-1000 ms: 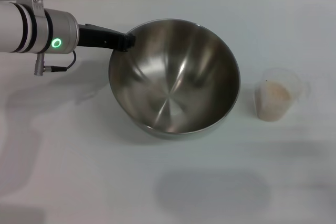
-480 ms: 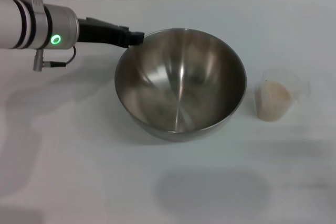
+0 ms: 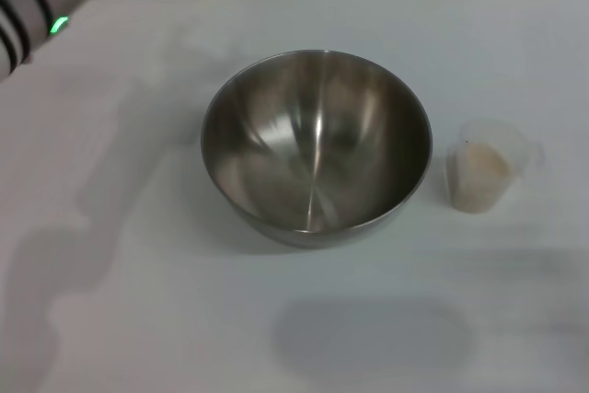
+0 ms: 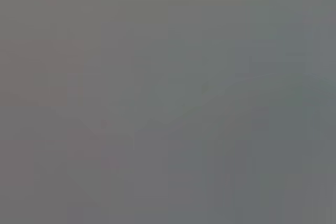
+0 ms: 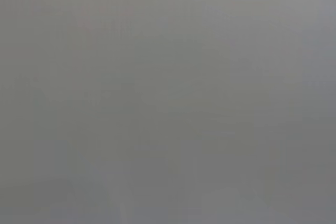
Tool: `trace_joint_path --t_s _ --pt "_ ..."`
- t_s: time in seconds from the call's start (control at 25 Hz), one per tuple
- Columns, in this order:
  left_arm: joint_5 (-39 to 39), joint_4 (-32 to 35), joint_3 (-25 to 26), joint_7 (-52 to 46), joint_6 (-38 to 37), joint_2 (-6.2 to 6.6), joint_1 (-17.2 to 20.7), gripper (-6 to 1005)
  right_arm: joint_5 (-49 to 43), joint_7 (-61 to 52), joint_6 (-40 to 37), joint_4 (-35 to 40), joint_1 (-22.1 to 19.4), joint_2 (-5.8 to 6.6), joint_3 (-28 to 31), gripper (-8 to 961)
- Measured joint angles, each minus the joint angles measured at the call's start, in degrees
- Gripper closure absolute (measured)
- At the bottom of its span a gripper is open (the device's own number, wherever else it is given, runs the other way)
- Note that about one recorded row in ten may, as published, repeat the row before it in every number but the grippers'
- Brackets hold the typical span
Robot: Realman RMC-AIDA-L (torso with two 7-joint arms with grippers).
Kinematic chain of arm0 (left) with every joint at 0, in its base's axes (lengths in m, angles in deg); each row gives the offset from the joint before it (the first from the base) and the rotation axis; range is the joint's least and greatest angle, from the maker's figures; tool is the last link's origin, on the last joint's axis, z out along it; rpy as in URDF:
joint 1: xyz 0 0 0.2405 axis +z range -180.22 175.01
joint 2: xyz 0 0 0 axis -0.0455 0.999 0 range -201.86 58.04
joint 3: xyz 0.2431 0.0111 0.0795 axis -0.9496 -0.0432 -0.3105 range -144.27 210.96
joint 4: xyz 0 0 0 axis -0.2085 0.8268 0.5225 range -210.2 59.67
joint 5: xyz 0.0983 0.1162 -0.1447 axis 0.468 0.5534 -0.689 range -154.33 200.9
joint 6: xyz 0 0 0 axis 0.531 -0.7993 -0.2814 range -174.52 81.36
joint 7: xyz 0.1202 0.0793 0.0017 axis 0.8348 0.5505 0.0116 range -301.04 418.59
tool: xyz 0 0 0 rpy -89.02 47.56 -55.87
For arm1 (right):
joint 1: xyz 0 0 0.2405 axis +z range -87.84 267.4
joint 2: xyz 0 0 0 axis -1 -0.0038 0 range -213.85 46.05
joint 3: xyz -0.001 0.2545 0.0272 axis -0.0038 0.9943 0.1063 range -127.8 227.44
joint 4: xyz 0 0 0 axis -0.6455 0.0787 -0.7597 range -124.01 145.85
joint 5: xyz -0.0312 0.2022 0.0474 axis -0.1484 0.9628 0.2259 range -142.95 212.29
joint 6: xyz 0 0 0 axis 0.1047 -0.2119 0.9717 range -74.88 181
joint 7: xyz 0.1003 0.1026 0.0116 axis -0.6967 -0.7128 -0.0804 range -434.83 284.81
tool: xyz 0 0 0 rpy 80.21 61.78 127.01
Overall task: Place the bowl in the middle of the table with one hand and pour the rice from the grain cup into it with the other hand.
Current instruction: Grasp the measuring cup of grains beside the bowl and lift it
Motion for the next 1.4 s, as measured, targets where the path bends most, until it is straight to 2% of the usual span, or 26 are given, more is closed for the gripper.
trace_joint_path --t_s 0.04,0.12,0.24,0.28,0.4,0.44,0.56,0.64,0.8,1.0,1.4 --pt "0.00 0.00 0.00 0.00 0.00 0.00 0.00 218 0.00 0.00 -0.06 0.06 -0.09 0.00 0.00 118" --pt "1.30 2.21 -5.89 1.40 -16.27 0.03 2.70 192 0.00 0.00 -0.12 0.08 -0.13 0.00 0.00 117" --pt "5.94 8.41 -11.81 -0.23 -36.27 0.01 4.45 194 -0.39 0.01 -0.59 0.40 -0.18 0.00 -0.65 116" --pt "7.24 10.61 -13.01 -1.29 -40.69 -0.01 4.64 195 -0.43 0.19 -0.60 0.77 -0.09 0.01 -1.22 116" --pt "12.00 21.40 -16.14 -11.30 -56.82 -0.04 4.56 198 -0.45 0.47 1.16 2.37 0.33 -0.07 -2.79 117" --pt "12.79 23.68 -16.32 -14.30 -59.67 -0.06 4.43 199 -0.45 0.47 1.16 2.37 0.33 -0.07 -2.79 117" --pt "15.15 35.94 -16.61 -26.17 -69.36 -0.20 2.93 201 -0.45 0.51 4.22 2.71 0.35 -0.09 -3.97 117" --pt "15.23 41.39 -16.71 -30.78 -72.31 -0.27 2.11 202 -0.38 0.53 6.33 2.79 0.22 -0.07 -4.40 118" --pt "15.08 49.17 -16.87 -37.47 -73.71 -0.41 1.87 205 -0.45 0.54 12.78 3.00 0.75 -0.04 -5.22 117" --pt "15.04 52.32 -16.92 -39.42 -74.02 -0.46 2.02 206 -0.49 0.57 18.10 3.05 2.50 -0.05 -6.69 116" --pt "15.05 52.53 -17.28 -39.53 -74.01 -0.52 2.37 207 -0.56 0.62 23.67 2.81 5.38 -0.08 -7.52 117"
